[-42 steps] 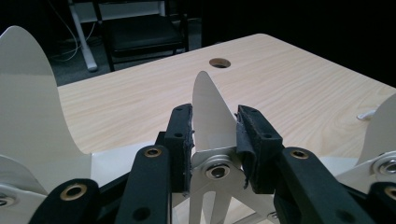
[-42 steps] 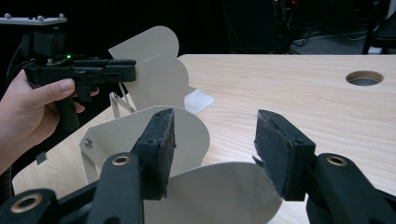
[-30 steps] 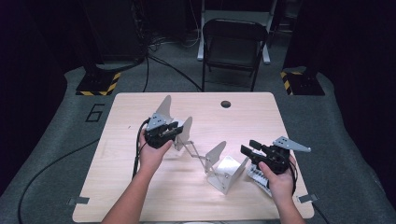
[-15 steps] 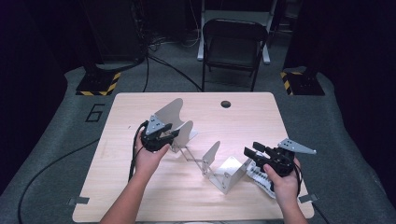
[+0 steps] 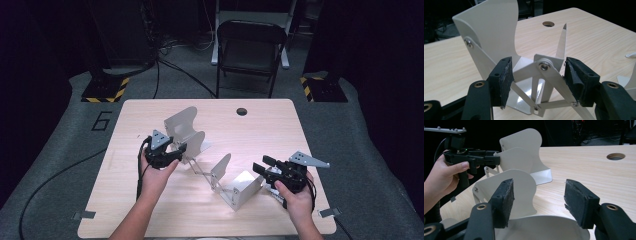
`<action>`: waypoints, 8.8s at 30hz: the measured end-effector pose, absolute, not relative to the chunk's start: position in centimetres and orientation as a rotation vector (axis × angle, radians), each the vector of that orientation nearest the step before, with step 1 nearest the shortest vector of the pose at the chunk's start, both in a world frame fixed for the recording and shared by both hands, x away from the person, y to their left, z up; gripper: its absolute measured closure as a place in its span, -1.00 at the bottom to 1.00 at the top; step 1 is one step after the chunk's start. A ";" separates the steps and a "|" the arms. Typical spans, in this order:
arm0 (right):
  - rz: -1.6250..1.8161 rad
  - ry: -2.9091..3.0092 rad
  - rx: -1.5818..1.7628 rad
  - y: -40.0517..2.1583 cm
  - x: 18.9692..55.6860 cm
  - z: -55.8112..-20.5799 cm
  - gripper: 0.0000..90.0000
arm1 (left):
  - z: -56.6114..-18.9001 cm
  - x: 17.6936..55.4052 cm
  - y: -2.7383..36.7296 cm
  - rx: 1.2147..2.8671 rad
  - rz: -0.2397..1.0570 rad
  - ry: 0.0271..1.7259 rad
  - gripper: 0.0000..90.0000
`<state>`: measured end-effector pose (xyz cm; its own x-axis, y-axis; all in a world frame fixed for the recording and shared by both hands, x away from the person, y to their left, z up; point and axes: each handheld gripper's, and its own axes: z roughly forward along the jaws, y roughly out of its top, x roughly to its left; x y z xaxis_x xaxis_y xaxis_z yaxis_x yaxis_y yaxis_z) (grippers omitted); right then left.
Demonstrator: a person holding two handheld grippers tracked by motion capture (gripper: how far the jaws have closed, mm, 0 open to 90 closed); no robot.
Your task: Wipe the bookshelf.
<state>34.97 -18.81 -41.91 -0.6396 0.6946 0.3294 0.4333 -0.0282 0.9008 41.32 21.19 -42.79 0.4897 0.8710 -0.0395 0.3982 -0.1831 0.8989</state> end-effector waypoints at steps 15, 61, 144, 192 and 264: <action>1.726 2.056 1.147 -17.3 33.7 -42.0 -0.05 | -41.2 37.6 18.7 1.713 0.512 0.983 -0.07; 1.769 2.110 1.114 -15.3 35.9 -42.1 -0.04 | -41.1 36.5 26.4 1.760 0.600 1.309 0.61; 1.499 2.161 1.015 -10.1 42.0 -44.8 0.52 | -39.2 34.5 23.6 1.964 0.262 0.921 0.62; 1.487 1.880 1.012 -14.3 38.8 -40.8 0.13 | -37.4 35.3 28.3 1.904 0.309 0.993 0.42; 1.324 1.939 1.201 -16.1 37.8 -44.3 0.53 | -41.3 33.9 28.9 1.801 0.523 1.074 0.23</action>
<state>37.83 -16.13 -44.33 -0.4866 0.8706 0.0729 0.3851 0.1388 0.9124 33.85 28.88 -41.31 0.5247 0.8456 -0.0989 0.4435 -0.1724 0.8795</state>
